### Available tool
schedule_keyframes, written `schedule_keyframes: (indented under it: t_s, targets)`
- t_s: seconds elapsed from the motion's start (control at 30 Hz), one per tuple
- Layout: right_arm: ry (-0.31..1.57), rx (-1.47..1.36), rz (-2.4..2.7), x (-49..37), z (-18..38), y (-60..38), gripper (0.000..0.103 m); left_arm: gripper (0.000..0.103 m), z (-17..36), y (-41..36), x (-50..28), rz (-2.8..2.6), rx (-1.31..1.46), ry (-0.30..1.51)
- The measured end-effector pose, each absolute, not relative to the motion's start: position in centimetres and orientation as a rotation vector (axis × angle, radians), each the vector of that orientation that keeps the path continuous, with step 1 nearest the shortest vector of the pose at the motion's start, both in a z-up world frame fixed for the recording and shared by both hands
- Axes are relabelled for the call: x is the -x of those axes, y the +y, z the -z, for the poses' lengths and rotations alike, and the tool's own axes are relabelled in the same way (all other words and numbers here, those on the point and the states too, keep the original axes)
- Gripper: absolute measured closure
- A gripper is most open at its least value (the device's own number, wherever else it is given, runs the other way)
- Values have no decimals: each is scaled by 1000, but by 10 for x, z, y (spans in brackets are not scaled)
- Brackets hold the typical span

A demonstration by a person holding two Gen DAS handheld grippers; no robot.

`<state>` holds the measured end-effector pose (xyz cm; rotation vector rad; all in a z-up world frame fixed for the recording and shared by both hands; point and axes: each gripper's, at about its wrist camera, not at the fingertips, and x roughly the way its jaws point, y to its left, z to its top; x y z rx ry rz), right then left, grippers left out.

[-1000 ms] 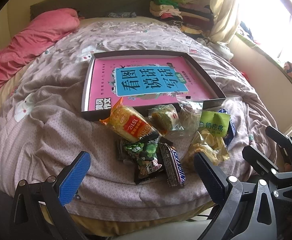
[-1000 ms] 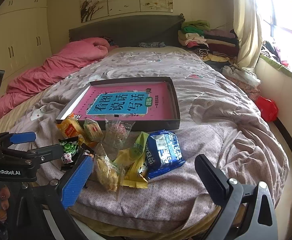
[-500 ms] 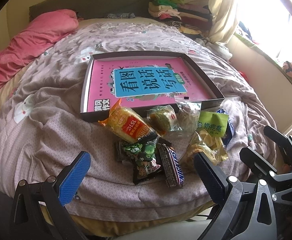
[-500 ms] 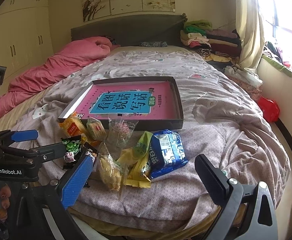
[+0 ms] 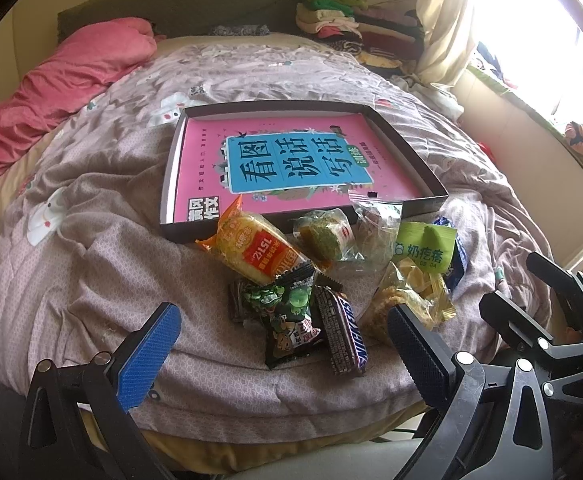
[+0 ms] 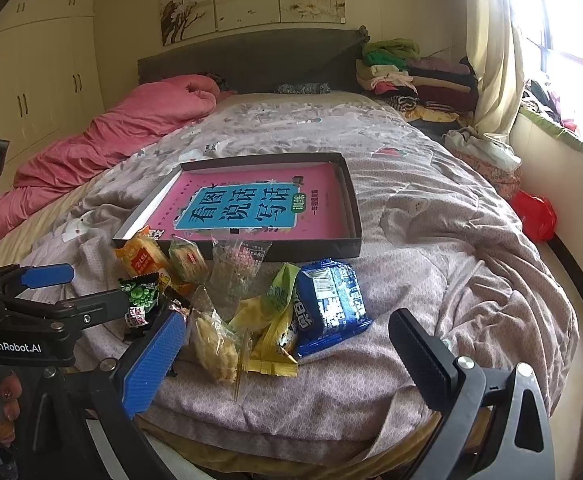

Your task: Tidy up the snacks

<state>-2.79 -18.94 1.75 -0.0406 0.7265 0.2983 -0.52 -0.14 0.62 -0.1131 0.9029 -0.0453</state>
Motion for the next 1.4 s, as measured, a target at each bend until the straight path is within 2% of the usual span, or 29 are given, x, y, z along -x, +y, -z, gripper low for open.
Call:
schedule_keyframes:
  t_s: [0.4,0.73,1.07,1.23,1.3,1.4]
  targets:
    - [737,36,-298,28,-16,-189,0,0,-4,-1,6,47,122,910]
    - [754,-15,-266,14,-10,-210,0,0,14,29,-5,14,239,985]
    - [802,-61,-254,-1,0,-230,3,2,29,25,-10,58,277,1031]
    - [811,-54,-259,-7,4,-232,12,18,31,27,-12,70,307,1032]
    - [813,-39,-262,-8,6,-231,14,33,34,26,-15,80,314,1044]
    - [818,-31,-274,-13,8,-228,18,44,39,24,-19,97,325,1072]
